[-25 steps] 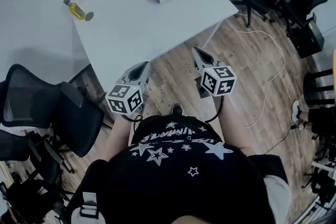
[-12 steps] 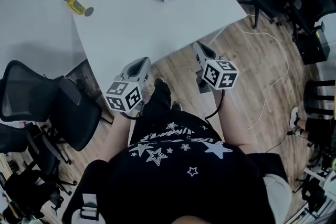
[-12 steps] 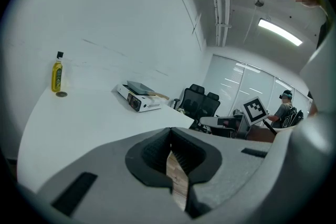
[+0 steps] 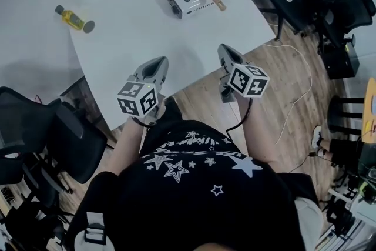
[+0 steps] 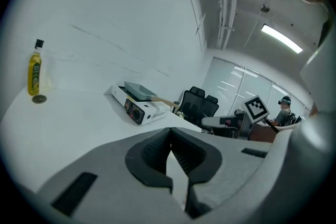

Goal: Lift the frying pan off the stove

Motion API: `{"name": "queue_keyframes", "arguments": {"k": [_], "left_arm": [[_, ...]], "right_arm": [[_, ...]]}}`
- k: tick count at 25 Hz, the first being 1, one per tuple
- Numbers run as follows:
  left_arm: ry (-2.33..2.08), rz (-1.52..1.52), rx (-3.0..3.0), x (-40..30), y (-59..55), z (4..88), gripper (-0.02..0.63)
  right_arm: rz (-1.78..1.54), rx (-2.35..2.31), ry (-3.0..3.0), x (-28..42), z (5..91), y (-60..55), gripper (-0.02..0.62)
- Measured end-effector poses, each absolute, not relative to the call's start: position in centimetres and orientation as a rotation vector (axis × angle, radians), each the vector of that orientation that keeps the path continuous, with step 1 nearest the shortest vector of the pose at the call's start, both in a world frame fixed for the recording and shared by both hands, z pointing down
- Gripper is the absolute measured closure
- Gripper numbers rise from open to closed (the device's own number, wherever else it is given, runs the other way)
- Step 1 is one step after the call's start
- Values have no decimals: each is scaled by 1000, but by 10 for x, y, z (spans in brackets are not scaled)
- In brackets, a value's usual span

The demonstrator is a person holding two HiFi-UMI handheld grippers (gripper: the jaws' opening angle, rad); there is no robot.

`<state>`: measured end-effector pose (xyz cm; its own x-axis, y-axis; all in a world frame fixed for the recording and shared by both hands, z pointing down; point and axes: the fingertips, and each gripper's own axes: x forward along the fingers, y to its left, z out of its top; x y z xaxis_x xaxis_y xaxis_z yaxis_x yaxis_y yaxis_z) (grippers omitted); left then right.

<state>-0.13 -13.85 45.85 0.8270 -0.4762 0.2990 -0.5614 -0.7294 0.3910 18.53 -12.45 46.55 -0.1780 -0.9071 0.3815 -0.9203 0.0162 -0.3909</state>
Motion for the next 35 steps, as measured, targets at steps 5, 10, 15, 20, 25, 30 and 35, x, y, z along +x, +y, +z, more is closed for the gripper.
{"name": "queue_keyframes", "arguments": {"k": [5,10,15,20,25,30,35], "left_arm": [[-701,253,2544,15,-184,459,598],[-675,244,2518,18,-216,468,598],[-683,231,2480,12,-236,475,597],[-687,239,2460,16,-246,480,598],[-754,259,2443,29,-256,480,598],[-842,248,2412,52,-259,475,598],[-909,246,2386,81,-260,474,598]], "right_arm": [[980,2078,-2187,203,467,-176,586],[1093,2145,-2132,222,475,-211,582],[1283,2206,-2110,241,477,-242,403],[1365,2179,-2147,260,475,-265,391],[1560,1972,-2265,268,482,-285,386],[1642,1666,-2321,267,489,-295,382],[1654,1404,-2365,266,495,-304,397]]}}
